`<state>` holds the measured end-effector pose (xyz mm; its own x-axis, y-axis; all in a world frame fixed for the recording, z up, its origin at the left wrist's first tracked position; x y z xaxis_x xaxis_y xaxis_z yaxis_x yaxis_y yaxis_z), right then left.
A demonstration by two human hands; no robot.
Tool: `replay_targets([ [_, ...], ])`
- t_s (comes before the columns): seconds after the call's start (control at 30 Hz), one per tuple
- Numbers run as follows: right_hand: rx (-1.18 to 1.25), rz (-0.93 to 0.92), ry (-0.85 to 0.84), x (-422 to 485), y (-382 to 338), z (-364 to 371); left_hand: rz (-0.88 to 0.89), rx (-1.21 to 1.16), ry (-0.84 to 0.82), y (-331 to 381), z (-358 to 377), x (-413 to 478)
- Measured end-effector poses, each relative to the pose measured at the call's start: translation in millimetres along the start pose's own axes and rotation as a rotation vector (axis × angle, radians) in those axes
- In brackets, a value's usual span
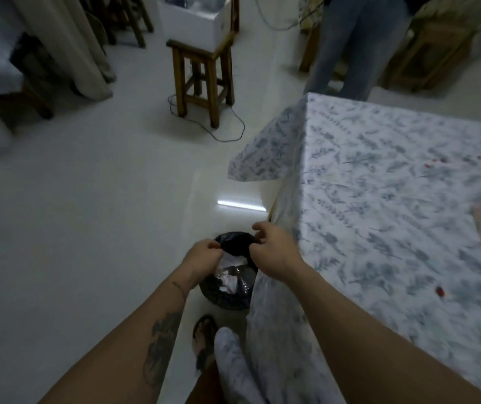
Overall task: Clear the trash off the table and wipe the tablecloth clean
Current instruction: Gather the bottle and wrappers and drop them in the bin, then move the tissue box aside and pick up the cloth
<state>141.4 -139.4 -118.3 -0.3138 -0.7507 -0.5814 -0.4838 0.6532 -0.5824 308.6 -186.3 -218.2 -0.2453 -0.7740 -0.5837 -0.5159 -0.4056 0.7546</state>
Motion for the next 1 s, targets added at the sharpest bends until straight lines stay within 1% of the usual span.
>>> replay_targets([
  [0.17,0.025,-0.159,0.063,-95,0,-58,0.199,0.0,0.104,101,9,-102],
  [0.3,0.012,-0.219,0.127,-158,23,-112,0.323,0.037,0.107,150,40,-166],
  [0.43,0.026,-0.213,0.195,-197,54,-158,0.403,0.092,0.068,183,77,-210],
  [0.7,0.057,-0.107,0.305,-225,114,-221,0.5,0.17,-0.06,224,139,-243],
  [0.87,0.114,-0.046,0.394,-231,139,-258,0.553,0.196,-0.144,252,166,-236],
  [1.0,0.169,0.022,0.473,-225,166,-289,0.611,0.17,-0.201,276,196,-220],
])
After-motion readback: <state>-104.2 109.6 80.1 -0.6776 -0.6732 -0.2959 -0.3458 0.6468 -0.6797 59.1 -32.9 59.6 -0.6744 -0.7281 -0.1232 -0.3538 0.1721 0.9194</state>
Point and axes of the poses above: each hand's wrist, its own x-axis towards the middle knuckle, its own z-axis out of the palm, y = z × x, the point moved 4 cm from there along x, towards the middle knuckle, and after that the axes turned 10 degrees about z, right-handed, at the moved point
